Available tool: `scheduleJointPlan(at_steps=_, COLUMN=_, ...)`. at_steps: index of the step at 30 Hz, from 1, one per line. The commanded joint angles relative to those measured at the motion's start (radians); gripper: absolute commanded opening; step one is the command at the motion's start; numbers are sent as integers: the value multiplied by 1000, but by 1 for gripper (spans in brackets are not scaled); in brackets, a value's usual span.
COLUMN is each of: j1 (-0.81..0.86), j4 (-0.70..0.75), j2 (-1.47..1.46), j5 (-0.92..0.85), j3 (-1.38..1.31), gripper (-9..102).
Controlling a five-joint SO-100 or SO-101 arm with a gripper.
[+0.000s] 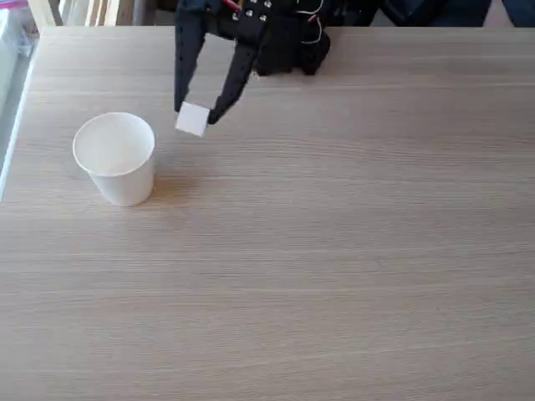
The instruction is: Grasp a block and put it in the bin.
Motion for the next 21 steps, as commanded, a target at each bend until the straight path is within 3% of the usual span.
scheduleJointPlan(at_steps=1, j1=74, j4=-18, j2=-77, j5=-2, j3=-87, gripper=0)
scheduleJointPlan(at_steps=12, j1=291, j4=-8, j2=-267, j5=-107, j3=-120, gripper=0)
scheduleJointPlan(at_steps=21, j1=368, j4=-8, j2=-367, j5=-186, j3=-126, gripper=0)
